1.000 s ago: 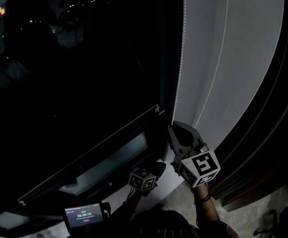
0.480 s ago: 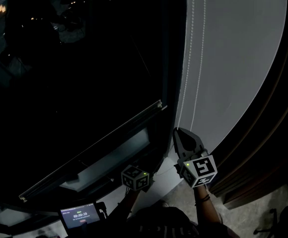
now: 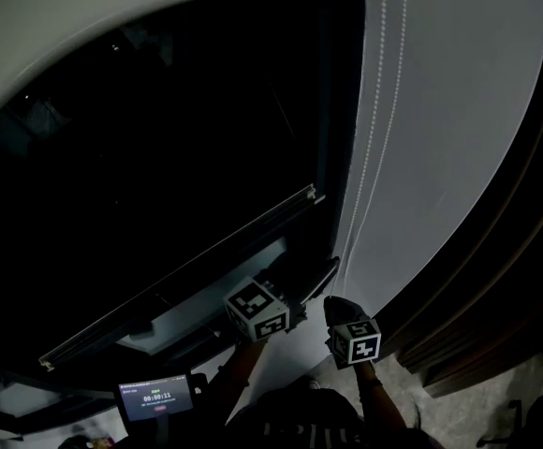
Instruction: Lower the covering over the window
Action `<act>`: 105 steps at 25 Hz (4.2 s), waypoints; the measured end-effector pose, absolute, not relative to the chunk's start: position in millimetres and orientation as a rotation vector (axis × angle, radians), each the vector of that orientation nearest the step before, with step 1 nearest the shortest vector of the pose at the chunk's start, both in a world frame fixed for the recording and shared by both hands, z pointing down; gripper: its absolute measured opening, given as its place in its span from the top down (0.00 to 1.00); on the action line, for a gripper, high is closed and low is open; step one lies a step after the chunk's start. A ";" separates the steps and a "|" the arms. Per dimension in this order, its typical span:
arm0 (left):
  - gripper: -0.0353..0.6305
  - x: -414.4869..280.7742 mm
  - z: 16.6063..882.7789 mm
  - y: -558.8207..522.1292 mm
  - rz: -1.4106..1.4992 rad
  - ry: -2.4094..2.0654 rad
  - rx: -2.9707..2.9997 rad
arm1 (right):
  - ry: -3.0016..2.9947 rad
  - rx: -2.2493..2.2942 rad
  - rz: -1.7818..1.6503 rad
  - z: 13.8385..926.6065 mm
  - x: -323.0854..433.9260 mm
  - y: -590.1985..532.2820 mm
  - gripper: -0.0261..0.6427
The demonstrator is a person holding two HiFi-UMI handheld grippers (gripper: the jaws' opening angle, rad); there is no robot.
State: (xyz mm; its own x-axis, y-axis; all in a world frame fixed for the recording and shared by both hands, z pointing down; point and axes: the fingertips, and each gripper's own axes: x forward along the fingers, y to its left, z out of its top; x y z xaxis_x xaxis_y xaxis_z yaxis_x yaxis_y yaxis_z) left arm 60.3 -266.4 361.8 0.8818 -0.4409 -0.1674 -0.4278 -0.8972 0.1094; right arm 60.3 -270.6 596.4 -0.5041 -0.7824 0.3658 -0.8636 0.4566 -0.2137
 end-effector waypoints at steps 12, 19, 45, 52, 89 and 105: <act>0.83 80.9 326.5 -265.2 -0.300 -0.701 3.105 | -2.495 1.416 0.559 597.3 51.8 -267.2 0.94; 0.83 71.2 304.2 -265.8 -0.388 -0.774 3.076 | -2.505 1.394 0.581 600.3 52.8 -260.6 0.94; 0.94 58.3 461.4 -266.1 0.082 -0.762 2.853 | -2.776 1.437 0.251 434.6 72.8 -241.9 0.92; 0.94 38.6 612.9 -224.5 0.473 -0.712 2.581 | -2.901 1.325 0.141 375.2 56.1 -232.9 0.82; 0.82 48.9 421.4 -258.9 -0.146 -0.710 2.866 | -2.461 1.441 0.517 587.5 50.9 -263.4 0.94; 0.93 79.7 360.1 -270.9 -0.178 -0.746 3.057 | -2.468 1.381 0.581 604.2 52.3 -257.3 0.94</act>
State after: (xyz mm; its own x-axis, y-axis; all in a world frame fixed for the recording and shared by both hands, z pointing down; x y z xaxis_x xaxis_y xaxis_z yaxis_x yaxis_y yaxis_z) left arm 79.7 -270.9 360.1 0.8816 -0.4587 -0.1118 -0.4598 -0.8878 0.0164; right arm 52.3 -257.3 604.2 -0.5180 -0.7537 0.4045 -0.8550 0.4704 -0.2185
